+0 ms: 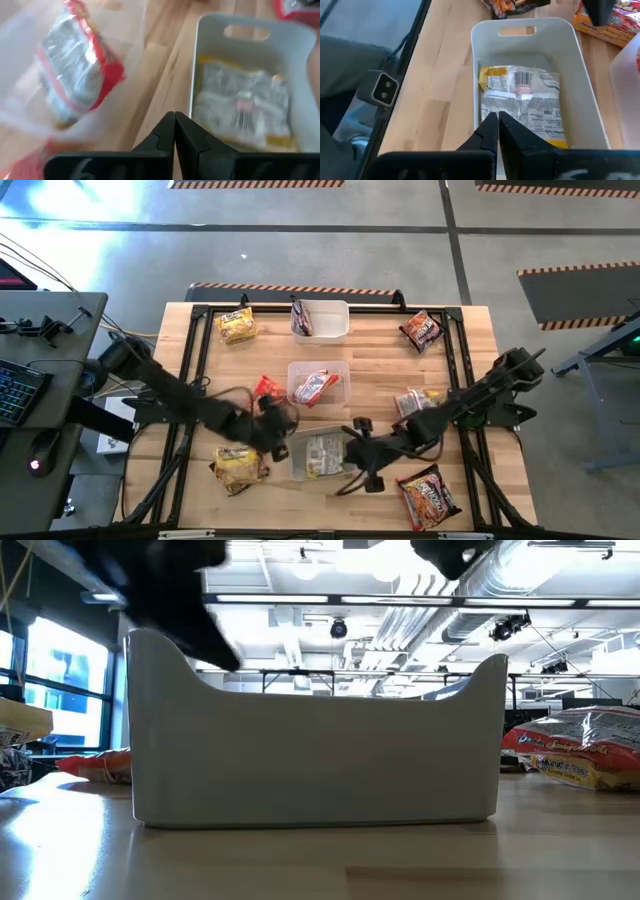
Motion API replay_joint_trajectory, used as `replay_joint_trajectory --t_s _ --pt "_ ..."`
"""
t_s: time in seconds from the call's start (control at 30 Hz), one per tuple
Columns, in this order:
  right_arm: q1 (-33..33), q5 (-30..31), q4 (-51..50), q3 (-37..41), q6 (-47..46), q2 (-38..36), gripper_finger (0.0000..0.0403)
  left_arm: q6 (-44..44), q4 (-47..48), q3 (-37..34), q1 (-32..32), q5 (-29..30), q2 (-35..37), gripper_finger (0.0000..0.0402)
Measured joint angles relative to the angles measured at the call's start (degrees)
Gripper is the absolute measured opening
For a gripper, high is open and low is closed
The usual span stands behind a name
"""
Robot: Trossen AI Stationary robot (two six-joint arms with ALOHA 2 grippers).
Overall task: Sort Maruchan noodles
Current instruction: Adjust the orange noodle pack into the transparent bin
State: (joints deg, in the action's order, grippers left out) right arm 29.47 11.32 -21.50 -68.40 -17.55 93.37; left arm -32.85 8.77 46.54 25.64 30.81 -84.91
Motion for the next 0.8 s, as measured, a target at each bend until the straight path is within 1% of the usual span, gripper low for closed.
replay_joint_trajectory --t_s 0.03,0.1,0.17,0.23,0.33,0.4,0.47,0.53,0.67,0.73,0.8 --pt "0.0 0.1 2.8 1.8 0.2 -0.2 0.0000 1.3 -1.7 0.0 -1.6 -2.0 -0.1 0.0005" --pt "0.1 0.1 9.4 6.0 1.3 -0.2 0.0000 4.9 -4.3 0.0 -4.5 -3.7 -0.3 0.0016" --pt "0.2 -0.1 15.9 10.0 2.4 -0.2 0.0000 7.8 -4.5 1.0 -7.1 -3.8 -0.4 0.0033" --pt "-0.4 -0.4 19.3 12.6 2.9 -0.3 0.0000 9.3 -3.4 3.6 -9.6 -5.2 -0.4 0.0054" --pt "-1.6 0.7 20.2 14.6 3.7 -1.8 0.0000 11.6 -0.5 7.8 -12.9 -7.7 -1.5 0.0091" --pt "-2.4 2.8 21.2 15.7 5.4 -3.2 0.0000 13.3 3.1 10.2 -14.5 -7.7 -2.4 0.0114" --pt "-2.9 3.2 21.5 16.9 6.1 -4.7 0.0000 14.1 4.7 13.5 -15.9 -7.6 -4.2 0.0136" --pt "-3.4 3.3 21.4 17.8 6.1 -6.2 0.0000 14.2 8.9 15.9 -17.2 -7.6 -6.0 0.0154" --pt "-3.7 5.4 21.7 20.5 7.9 -9.2 0.0000 15.4 14.8 20.9 -19.0 -7.6 -11.0 0.0183" --pt "-3.6 6.3 21.4 22.6 8.6 -11.1 0.0000 16.6 15.0 23.3 -19.5 -7.6 -13.4 0.0192" --pt "-4.3 6.1 23.4 24.3 9.8 -12.4 0.0000 17.6 17.9 24.5 -20.2 -7.6 -15.1 0.0198"
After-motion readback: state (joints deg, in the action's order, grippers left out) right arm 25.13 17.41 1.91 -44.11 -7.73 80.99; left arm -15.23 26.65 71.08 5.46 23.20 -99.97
